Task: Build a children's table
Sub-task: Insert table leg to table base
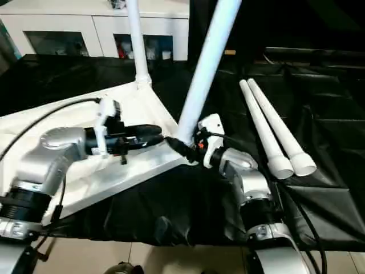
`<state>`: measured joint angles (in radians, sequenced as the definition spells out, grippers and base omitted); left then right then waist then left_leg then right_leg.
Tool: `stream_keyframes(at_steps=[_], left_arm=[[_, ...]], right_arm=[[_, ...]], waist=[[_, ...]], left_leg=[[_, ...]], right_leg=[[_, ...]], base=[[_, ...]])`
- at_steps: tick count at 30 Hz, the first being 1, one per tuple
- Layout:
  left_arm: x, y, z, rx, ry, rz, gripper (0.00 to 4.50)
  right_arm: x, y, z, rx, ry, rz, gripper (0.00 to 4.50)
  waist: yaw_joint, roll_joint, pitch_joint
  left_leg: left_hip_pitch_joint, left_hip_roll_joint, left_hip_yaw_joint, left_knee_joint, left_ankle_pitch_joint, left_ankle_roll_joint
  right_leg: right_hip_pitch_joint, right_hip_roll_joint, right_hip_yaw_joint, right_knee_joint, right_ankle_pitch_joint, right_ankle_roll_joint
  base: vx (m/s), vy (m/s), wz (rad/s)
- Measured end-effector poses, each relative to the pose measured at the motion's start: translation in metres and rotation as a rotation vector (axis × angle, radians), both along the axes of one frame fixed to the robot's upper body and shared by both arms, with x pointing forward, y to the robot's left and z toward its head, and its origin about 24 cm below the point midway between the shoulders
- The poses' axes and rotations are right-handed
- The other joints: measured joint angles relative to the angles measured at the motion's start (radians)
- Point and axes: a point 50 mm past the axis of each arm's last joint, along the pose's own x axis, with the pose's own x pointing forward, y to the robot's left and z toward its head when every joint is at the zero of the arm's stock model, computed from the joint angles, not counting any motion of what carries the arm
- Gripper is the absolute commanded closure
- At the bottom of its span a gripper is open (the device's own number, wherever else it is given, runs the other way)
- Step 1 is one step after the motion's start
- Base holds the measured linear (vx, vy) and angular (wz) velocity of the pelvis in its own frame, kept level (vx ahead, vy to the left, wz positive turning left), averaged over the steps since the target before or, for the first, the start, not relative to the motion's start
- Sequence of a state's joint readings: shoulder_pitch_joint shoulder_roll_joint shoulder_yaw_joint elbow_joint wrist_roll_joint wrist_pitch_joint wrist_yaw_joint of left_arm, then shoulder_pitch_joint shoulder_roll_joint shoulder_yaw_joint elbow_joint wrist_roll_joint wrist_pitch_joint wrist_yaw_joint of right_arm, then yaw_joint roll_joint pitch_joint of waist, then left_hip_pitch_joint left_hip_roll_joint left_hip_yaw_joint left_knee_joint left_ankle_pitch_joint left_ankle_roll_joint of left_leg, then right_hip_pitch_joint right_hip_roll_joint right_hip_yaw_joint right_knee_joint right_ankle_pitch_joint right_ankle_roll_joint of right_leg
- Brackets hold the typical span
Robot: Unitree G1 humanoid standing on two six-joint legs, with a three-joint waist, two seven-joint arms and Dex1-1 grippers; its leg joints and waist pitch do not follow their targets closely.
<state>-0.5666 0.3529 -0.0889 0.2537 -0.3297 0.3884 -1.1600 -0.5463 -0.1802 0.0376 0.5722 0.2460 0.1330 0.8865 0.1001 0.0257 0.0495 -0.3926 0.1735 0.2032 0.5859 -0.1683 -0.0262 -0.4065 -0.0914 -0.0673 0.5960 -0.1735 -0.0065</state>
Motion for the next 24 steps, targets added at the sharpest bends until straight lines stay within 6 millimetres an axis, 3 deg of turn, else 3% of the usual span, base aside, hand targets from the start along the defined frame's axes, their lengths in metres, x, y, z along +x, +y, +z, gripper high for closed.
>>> stream_keyframes(at_steps=[7, 17, 24], left_arm=[[0.009, -0.008, 0.016, -0.13, 0.007, 0.015, 2.09], [-0.002, -0.042, 0.034, -0.347, 0.114, -0.162, 1.16], [-0.01, -0.053, 0.033, -0.312, 0.108, -0.227, 1.05]], right_arm=[[-0.013, 0.005, 0.021, -0.02, -0.03, 0.277, 1.8], [-0.028, 0.01, 0.017, -0.04, 0.026, 0.424, 1.8], [-0.037, 0.006, 0.015, -0.07, 0.058, 0.496, 1.8]], waist=[[0.017, 0.0, 0.0], [0.014, 0.0, 0.0], [0.015, 0.001, 0.0]], left_leg=[[0.001, 0.0, 0.0, 0.001, 0.0, 0.0], [0.001, 0.0, 0.0, 0.002, 0.0, 0.0], [0.001, 0.001, 0.0, 0.003, 0.0, 0.0]], right_leg=[[0.002, 0.0, 0.0, 0.001, 0.0, 0.0], [0.002, 0.0, 0.0, 0.001, 0.0, 0.0], [0.003, 0.0, 0.0, 0.001, 0.0, 0.0]], base=[[0.0, 0.0, 0.0], [0.0, 0.0, 0.0], [0.0, 0.0, 0.0]])
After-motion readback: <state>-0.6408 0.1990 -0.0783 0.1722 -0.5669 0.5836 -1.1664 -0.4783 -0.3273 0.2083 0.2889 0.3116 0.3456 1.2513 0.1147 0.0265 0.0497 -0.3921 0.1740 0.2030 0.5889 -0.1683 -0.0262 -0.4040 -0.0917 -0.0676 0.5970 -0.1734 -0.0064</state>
